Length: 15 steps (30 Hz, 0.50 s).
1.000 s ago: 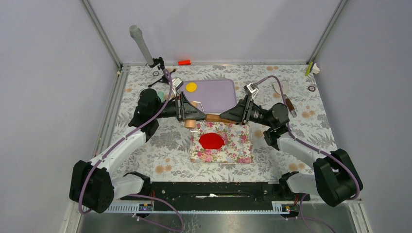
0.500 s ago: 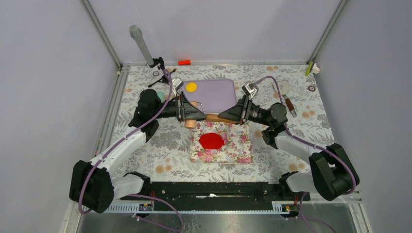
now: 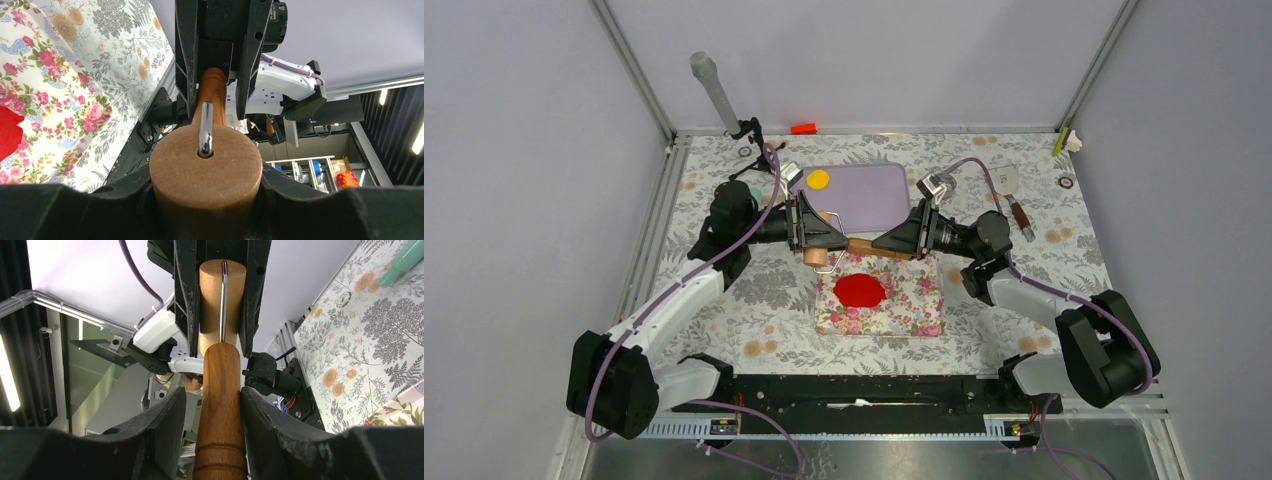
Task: Roll out the dumpling wrappers from the dough
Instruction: Flatten out the dough on the work surface.
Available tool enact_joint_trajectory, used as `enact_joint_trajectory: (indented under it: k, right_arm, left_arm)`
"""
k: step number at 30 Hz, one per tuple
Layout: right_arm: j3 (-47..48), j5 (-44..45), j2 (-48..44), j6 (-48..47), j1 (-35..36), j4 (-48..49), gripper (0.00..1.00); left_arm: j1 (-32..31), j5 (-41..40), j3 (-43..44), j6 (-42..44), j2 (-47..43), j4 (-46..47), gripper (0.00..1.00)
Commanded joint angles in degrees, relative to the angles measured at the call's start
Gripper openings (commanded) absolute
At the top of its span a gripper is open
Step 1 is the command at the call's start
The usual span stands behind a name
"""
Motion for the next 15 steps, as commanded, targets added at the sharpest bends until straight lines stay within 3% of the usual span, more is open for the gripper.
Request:
enact_joint_trajectory:
  k: [1, 8, 15]
  right_arm:
    - [2.4, -3.5, 0.6, -1.4, 1.0, 1.9, 0.52]
    - [2.8, -4.4, 1.7, -1.6, 1.3, 1.8, 0.62]
    - [2.9, -3.8, 2.2, -1.6, 1.4, 2.0, 0.52]
  left_arm:
    - [0.2, -1.2, 3.6, 2.1, -0.4, 1.3, 0.0]
    - [0.2, -0.7, 4.3, 2.1, -0.1, 1.1, 0.0]
    - [0.2, -0.6, 4.2, 2.0, 0.0, 1.1, 0.0]
